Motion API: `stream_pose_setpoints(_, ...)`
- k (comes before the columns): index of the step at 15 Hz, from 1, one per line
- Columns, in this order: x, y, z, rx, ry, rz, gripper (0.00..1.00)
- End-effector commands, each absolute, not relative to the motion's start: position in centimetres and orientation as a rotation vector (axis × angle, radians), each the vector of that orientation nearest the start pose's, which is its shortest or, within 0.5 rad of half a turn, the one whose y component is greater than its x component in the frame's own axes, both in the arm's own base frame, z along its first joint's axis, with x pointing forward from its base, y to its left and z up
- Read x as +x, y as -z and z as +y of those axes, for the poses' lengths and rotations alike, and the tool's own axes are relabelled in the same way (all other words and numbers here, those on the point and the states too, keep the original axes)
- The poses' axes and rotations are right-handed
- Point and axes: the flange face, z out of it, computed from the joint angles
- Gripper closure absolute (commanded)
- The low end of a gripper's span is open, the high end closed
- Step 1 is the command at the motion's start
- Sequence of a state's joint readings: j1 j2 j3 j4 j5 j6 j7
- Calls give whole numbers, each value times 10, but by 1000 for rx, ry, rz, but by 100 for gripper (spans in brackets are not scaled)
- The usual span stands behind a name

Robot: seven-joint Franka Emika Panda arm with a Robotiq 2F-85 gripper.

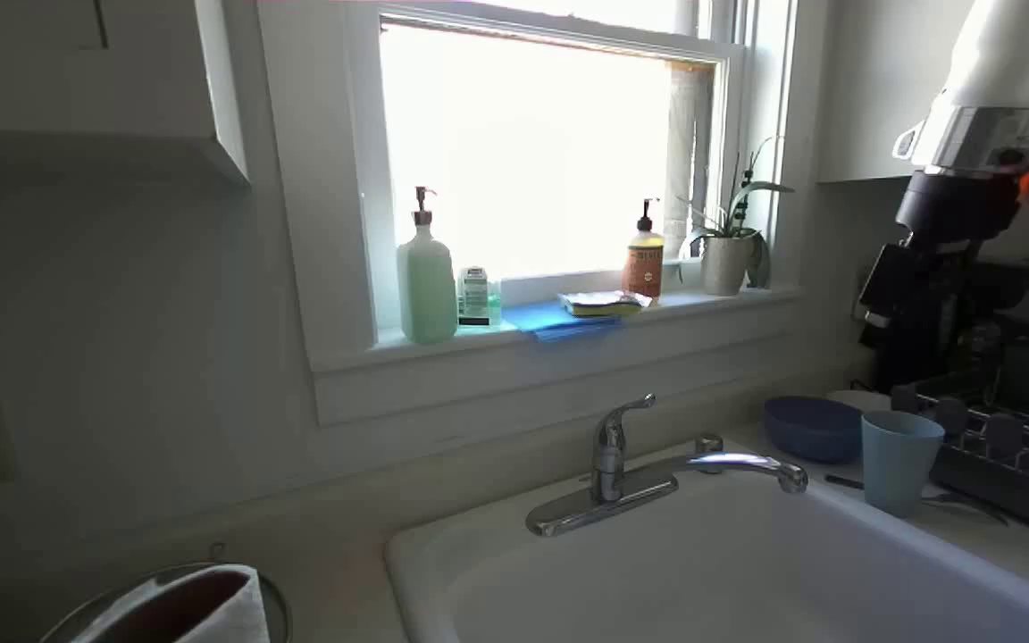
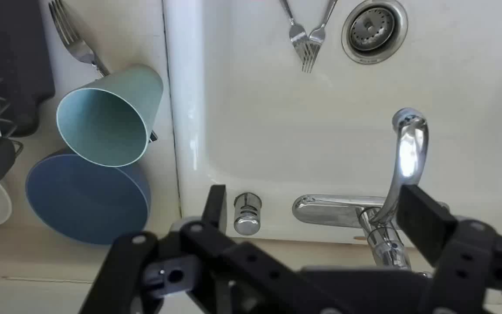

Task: Pick up the blue bowl and pour the water in the blue bowl into the sink then put the bowl back where it was and place the gray cup inside the blue bowl

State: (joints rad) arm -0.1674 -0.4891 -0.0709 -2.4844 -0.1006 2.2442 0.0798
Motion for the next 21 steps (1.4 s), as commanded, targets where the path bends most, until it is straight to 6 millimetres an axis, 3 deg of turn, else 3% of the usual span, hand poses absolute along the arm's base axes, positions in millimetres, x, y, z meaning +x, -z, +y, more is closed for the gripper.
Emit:
stream_pose_setpoints(1,407,-486,-104,-3162,389,415,0)
stream_pose_setpoints(5,415,-481,-110,-3167,325,467,0)
stream_pose_setpoints(10,445,-429,-159,-3128,-16,742,0)
stream_pose_setpoints(15,473,-394,-208,-3088,-174,855,0)
stream_pose_setpoints(21,497,-377,-251,-3090,-219,892,0)
